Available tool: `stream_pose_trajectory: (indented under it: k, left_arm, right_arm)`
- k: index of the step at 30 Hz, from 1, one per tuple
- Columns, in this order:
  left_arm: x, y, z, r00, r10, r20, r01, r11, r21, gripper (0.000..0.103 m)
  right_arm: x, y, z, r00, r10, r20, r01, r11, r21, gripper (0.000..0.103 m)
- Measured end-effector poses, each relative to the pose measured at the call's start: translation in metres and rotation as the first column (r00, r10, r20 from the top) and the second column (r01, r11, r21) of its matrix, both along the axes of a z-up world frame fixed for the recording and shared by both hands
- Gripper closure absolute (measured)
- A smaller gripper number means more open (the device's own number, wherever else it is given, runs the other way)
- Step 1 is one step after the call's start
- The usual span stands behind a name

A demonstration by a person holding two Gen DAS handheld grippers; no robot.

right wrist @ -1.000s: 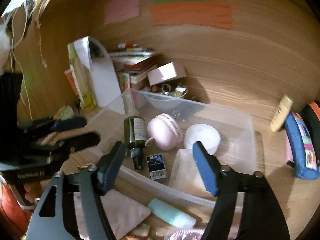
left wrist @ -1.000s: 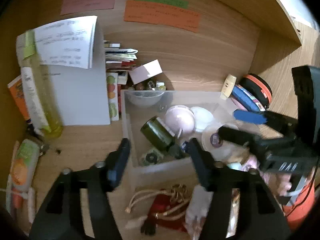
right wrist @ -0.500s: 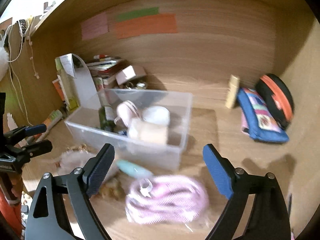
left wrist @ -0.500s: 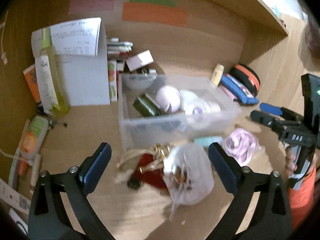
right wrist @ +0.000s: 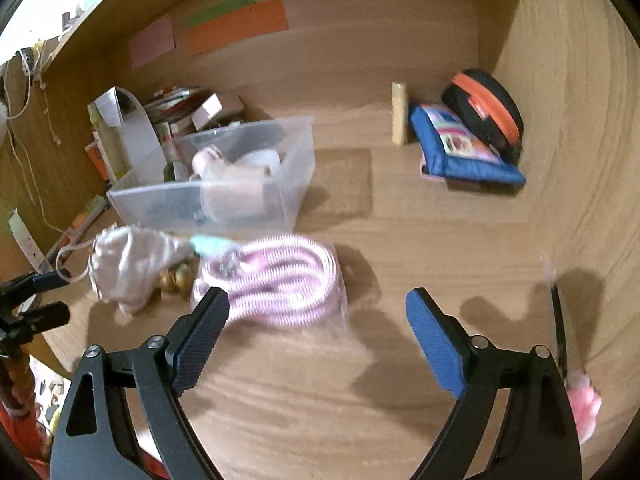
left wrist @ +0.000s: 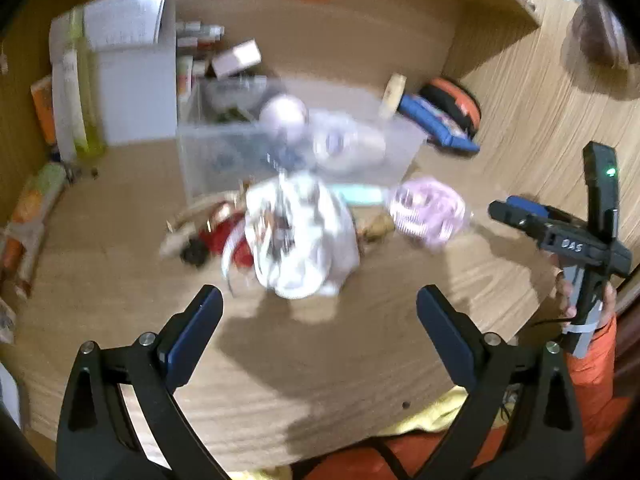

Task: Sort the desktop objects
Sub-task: 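Withdraw both grippers from the bin toward the white drawstring bag and pink rope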

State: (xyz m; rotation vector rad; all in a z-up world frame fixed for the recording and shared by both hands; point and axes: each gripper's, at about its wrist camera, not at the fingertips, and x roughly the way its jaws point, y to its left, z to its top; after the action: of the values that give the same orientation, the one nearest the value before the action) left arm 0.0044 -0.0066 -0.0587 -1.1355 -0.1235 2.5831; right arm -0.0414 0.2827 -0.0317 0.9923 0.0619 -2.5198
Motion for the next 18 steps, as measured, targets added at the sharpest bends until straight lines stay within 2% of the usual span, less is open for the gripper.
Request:
stream_pose_trajectory:
  k: [3,5,7,10,12,18]
  left_arm:
    - [-0.007,0.004,-0.018,0.996,-0.014,0.083,0.014,1.0,0.007,0.004]
    - [-0.015,0.004,-0.026,0.992,-0.019,0.128,0.013,0.999,0.045,0.004]
    - [-0.019,0.007,-0.024,0.993,-0.009,0.117,0.004,0.999,0.043,0.004]
    - [-0.032,0.013,-0.025,0.99,-0.033,0.141,0.021,0.997,0.08,0.004]
    - [-0.04,0.021,-0.026,0.99,-0.027,0.141,0.017,0.997,0.072,0.004]
    - [-0.06,0.031,-0.026,0.991,0.016,0.133,-0.026,0.997,0.072,0.004]
  right_arm:
    - [0.004,0.003,-0.009,0.999,0.024,0.024,-0.024,1.0,0.01,0.014]
    - [0.006,0.002,-0.015,0.999,0.036,0.038,-0.037,0.999,0.018,0.014]
    - [0.005,-0.001,-0.02,0.997,0.053,0.054,-0.055,0.998,0.029,0.014]
    - [0.001,-0.009,-0.026,0.994,0.075,0.082,-0.078,0.996,0.043,0.014]
    - [-0.002,-0.016,-0.029,0.99,0.097,0.103,-0.102,0.994,0.049,0.014]
    - [-0.015,-0.043,-0.039,0.981,0.123,0.151,-0.149,0.974,0.17,0.014]
